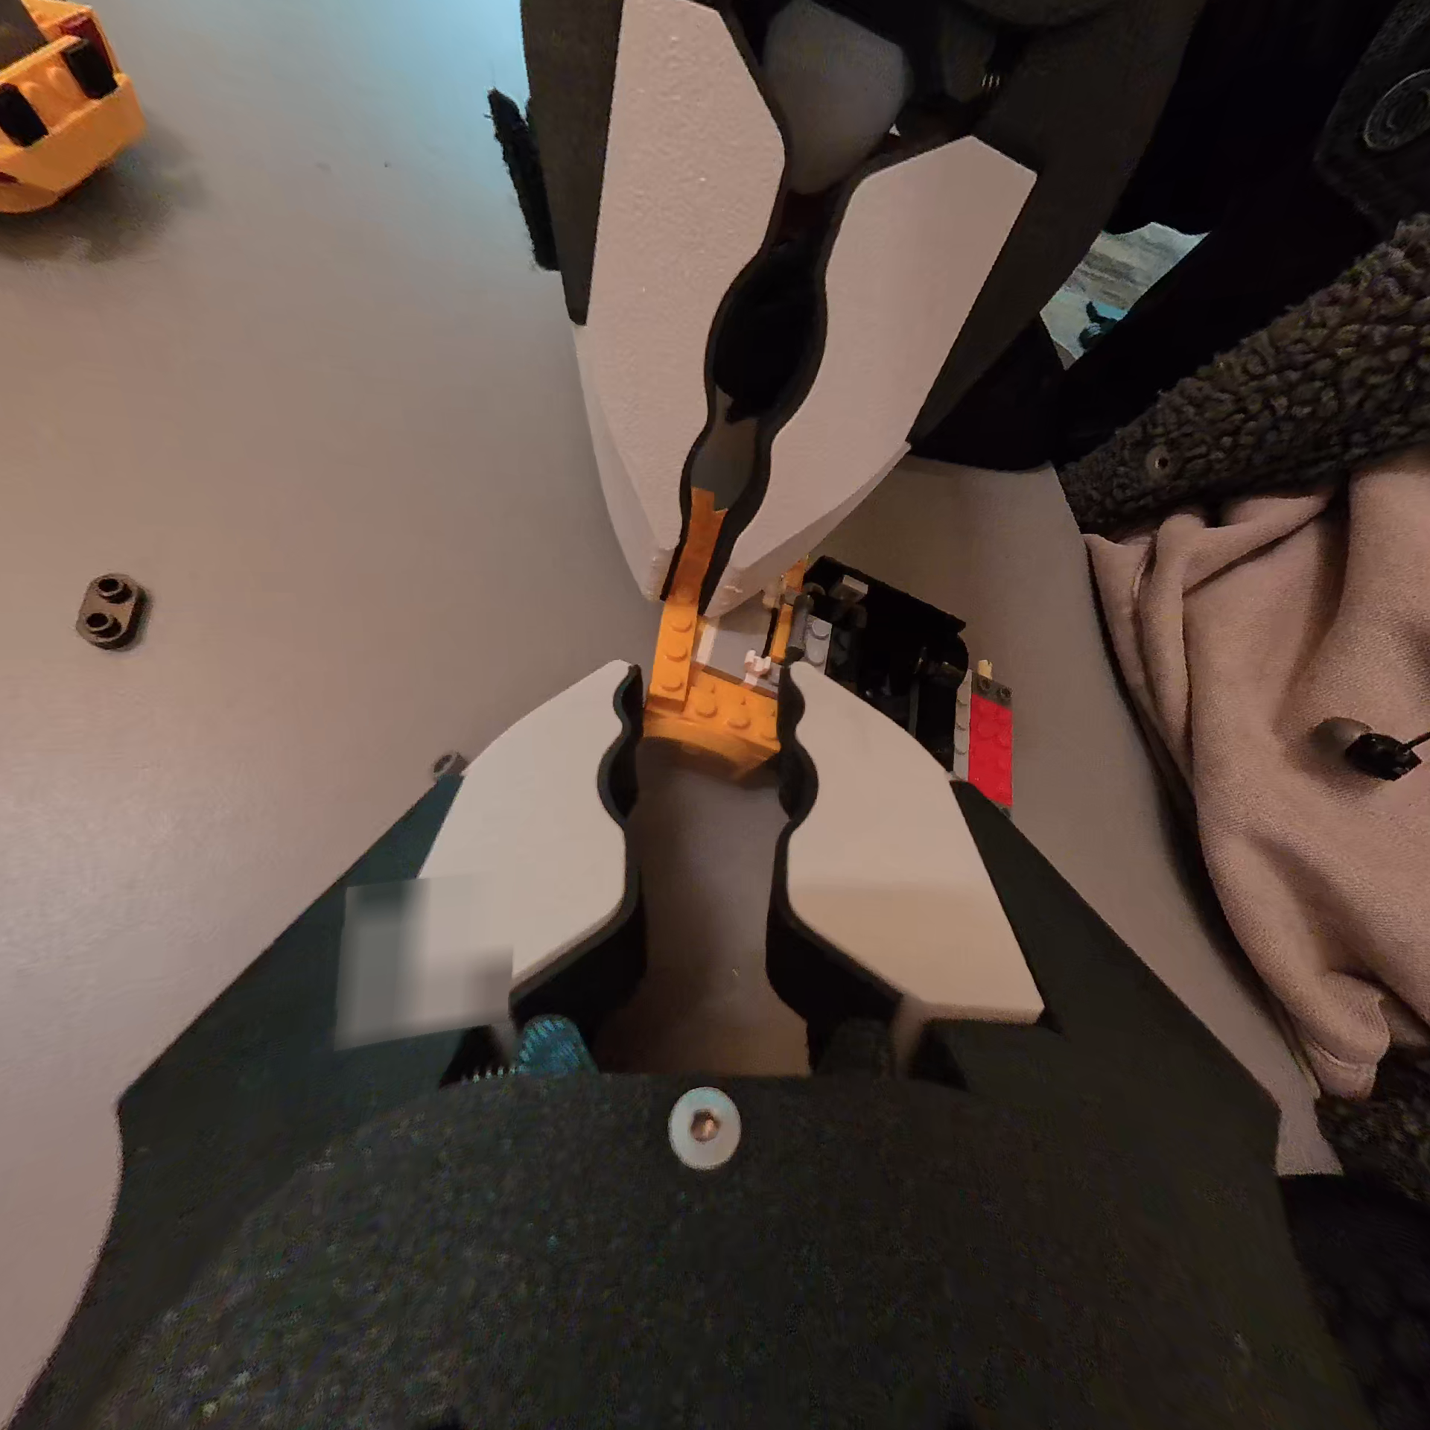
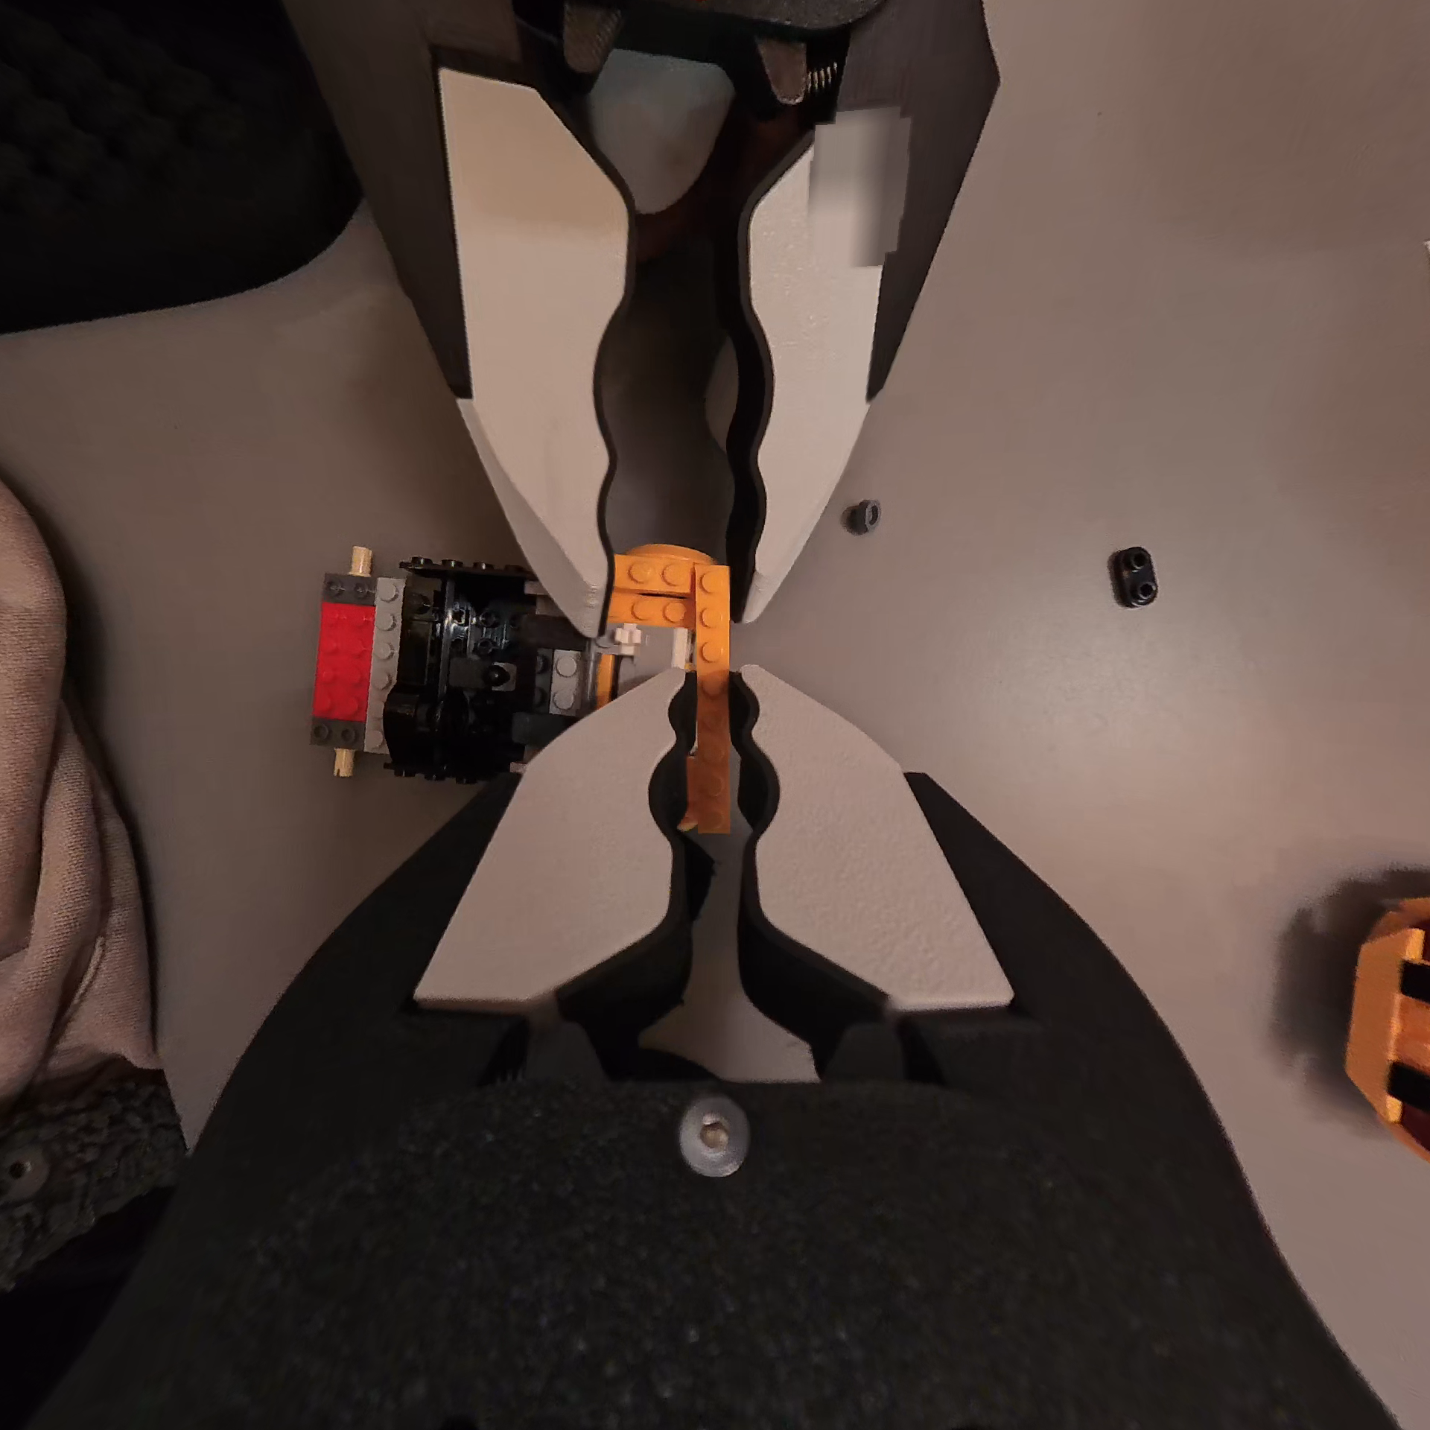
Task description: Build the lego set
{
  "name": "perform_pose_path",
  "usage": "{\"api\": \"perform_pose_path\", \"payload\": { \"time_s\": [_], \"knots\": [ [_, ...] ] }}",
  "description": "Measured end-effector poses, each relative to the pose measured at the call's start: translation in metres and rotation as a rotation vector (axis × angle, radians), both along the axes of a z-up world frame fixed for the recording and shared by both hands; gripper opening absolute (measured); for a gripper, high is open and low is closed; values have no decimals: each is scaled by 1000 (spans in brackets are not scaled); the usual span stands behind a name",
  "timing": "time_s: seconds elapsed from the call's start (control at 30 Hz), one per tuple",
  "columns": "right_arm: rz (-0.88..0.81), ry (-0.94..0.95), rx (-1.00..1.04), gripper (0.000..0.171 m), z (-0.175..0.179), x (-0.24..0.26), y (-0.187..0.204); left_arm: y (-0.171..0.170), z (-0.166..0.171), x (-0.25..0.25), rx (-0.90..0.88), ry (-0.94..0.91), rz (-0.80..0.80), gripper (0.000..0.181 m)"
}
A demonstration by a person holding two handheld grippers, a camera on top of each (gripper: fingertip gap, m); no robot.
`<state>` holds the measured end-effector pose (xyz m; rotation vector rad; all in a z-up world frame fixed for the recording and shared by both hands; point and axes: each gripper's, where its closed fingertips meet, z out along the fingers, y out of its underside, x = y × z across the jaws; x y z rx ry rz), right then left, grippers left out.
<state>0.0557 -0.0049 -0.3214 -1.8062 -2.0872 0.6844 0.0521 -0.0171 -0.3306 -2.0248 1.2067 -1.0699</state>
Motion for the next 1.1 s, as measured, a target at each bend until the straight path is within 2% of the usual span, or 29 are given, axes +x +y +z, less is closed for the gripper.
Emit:
{"api": "perform_pose_path", "payload": {
  "time_s": [0.53, 1.1],
  "knots": [
    [13, -3, -38, 7, 3, 2, -12, -10, 8, 4, 52, 21, -8, 38],
    [10, -4, -82, 10, 2, 3, -14, -8, 8, 2, 43, 1, 10, 36]
  ]
}}
